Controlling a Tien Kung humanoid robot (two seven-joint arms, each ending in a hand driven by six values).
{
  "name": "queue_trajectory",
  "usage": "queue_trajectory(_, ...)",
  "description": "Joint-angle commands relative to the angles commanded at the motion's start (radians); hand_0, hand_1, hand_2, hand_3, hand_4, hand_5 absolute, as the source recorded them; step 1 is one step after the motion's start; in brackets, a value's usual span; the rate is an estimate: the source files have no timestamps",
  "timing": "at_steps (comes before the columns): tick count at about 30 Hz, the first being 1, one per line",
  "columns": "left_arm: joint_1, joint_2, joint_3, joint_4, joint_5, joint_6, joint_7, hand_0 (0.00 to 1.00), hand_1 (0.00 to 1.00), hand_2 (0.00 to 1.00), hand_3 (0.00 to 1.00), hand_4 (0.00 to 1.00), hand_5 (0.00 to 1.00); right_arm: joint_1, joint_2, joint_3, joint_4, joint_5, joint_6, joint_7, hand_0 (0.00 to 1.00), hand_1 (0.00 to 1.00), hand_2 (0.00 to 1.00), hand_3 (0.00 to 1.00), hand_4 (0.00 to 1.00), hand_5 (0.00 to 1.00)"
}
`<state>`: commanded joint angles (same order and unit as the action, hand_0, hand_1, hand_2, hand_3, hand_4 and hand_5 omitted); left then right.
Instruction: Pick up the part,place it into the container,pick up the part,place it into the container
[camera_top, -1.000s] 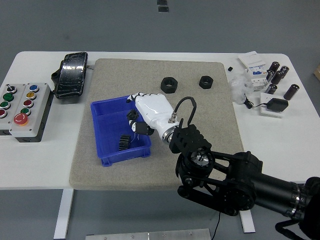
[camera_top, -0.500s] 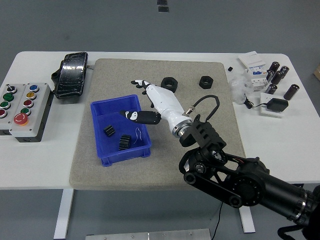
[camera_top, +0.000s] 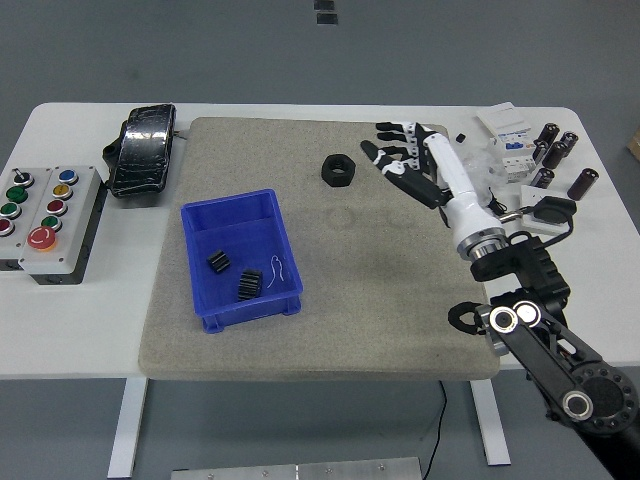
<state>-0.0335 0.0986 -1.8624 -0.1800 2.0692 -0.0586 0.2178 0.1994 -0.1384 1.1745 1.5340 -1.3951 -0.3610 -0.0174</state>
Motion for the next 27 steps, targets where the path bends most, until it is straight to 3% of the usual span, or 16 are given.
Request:
queue_trajectory(2,-0.001,-0.002,-0.005,0.0,0.006,-0.001,0.002,0.655,0.59,0.556,0.622,0.663,0.438,-0.039,0.005,0.04,-0.036,0.072,0.024,0.071,0.534,0.684,0.713,0.686,0.888,0.619)
queue_trajectory(3,-0.001,-0.003,-0.006,0.0,0.008,-0.001,0.002,0.655,0.591,0.556,0.622,0.662,0.437,-0.06,0.008,0.059,-0.056,0.114,0.046,0.11,0.622,0.699,0.724,0.737,0.921,0.781)
queue_trajectory(7,-0.003,-0.005,-0.005,0.0,0.012,-0.002,0.002,0.655,0.591,0.556,0.622,0.662,0.437,-0.094,0.01,0.105,-0.107,0.267,0.137,0.231,0.622,0.699,0.724,0.737,0.921,0.781)
queue_trajectory(8,-0.004,-0.005,-0.004,0.0,0.011,-0.002,0.002,0.655,0.591,0.556,0.622,0.662,0.437,-0.095,0.007,0.125,-0.092,0.289,0.122,0.235,0.622,0.699,0.724,0.737,0.921,0.781)
queue_trajectory(9,-0.004,-0.004,-0.003,0.0,0.009,-0.002,0.001,0.655,0.591,0.556,0.622,0.662,0.435,-0.095,0.004,0.14,-0.074,0.274,0.097,0.219,0.638,0.712,0.719,0.782,0.886,0.667)
queue_trajectory(13,-0.005,0.0,-0.002,0.0,0.006,-0.002,0.002,0.655,0.591,0.556,0.622,0.662,0.435,-0.077,-0.01,0.165,0.018,0.13,-0.043,0.078,0.638,0.712,0.719,0.782,0.886,0.667)
queue_trajectory(18,-0.005,0.0,0.003,0.0,0.0,-0.003,0.005,0.655,0.591,0.556,0.621,0.662,0.435,-0.074,-0.015,0.191,0.045,-0.021,-0.137,-0.043,0.633,0.712,0.711,0.744,0.878,0.618)
queue_trajectory(21,-0.003,-0.003,0.0,0.0,0.005,-0.004,0.008,0.655,0.591,0.556,0.621,0.662,0.435,-0.074,-0.006,0.199,0.043,-0.063,-0.129,-0.067,0.633,0.712,0.711,0.744,0.878,0.618)
queue_trajectory(22,-0.003,-0.004,0.001,0.0,0.004,-0.004,0.008,0.655,0.591,0.555,0.621,0.663,0.431,-0.074,-0.005,0.202,0.052,-0.094,-0.121,-0.092,0.628,0.712,0.715,0.684,0.852,0.574)
queue_trajectory(27,-0.005,-0.001,0.005,0.0,-0.001,-0.004,0.004,0.655,0.591,0.555,0.621,0.663,0.431,-0.073,-0.015,0.208,0.089,-0.249,-0.01,-0.228,0.628,0.712,0.715,0.684,0.852,0.574)
